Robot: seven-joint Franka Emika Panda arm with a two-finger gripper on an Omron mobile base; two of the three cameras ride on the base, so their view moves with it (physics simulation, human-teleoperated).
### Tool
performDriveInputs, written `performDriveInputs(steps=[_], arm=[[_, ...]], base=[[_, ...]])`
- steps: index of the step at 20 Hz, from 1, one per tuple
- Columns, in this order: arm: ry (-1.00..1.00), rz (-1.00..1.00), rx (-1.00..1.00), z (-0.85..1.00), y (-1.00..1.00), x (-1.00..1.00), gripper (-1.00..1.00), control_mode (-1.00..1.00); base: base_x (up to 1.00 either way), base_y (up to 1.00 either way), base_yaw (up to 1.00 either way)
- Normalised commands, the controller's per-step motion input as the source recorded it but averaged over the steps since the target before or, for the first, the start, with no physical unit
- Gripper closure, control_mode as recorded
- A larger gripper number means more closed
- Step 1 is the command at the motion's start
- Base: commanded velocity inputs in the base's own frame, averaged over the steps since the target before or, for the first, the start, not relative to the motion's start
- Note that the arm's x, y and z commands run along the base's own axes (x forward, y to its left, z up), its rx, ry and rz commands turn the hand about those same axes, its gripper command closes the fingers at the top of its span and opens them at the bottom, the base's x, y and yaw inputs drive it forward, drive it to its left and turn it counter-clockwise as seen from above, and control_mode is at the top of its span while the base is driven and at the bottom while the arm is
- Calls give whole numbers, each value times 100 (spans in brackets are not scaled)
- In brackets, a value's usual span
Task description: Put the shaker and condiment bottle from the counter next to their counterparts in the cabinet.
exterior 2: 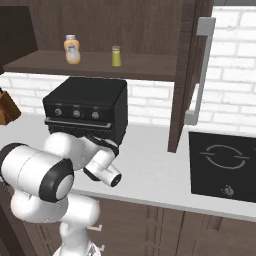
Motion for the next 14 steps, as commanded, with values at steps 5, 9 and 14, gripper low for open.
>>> performDriveInputs(steps=[5,9,14], arm=[[1,-7,0,52,-19,-42,100,-100],[9,-2,0,20,-11,-61,100,-100],[21,-3,0,0,-10,-67,100,-100]], base=[[0,0,0],[0,0,0],[0,0,0]])
